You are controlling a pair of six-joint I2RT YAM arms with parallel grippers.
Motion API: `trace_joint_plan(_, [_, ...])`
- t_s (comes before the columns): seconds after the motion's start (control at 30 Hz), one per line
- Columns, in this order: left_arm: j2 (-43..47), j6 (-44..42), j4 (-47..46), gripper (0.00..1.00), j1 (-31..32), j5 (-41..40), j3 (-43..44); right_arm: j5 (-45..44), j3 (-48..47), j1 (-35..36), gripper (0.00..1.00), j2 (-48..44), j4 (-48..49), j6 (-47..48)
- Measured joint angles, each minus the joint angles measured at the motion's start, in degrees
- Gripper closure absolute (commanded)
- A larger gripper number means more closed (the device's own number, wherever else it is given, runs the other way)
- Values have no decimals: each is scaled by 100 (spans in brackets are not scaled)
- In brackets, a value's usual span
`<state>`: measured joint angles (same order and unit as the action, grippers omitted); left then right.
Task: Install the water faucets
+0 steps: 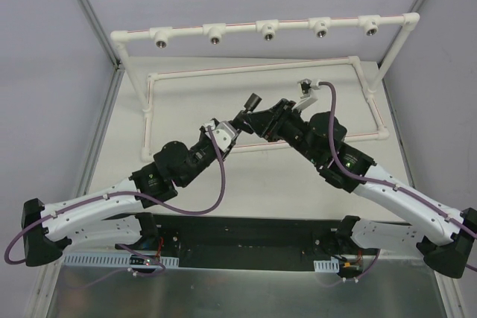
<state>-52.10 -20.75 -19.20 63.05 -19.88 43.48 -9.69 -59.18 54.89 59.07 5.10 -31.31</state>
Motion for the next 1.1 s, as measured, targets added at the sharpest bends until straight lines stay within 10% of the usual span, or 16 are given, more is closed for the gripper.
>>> trace_joint_plan(0.17, [192, 588, 59, 100, 4, 282, 0, 111, 179, -7, 44, -140, 289, 31])
trace_joint_plan(0.53, [455, 1565, 74, 100, 2, 737, -2, 527, 264, -7, 49, -219, 603, 52])
trace_joint_plan(0.9, [476, 2214, 195, 99, 2, 1051, -2, 1095, 269, -44, 94, -109, 651, 214])
trace_joint_plan(1.1, [483, 2643, 275, 1, 4, 1158, 2, 1106, 472, -42, 100, -299, 645, 245])
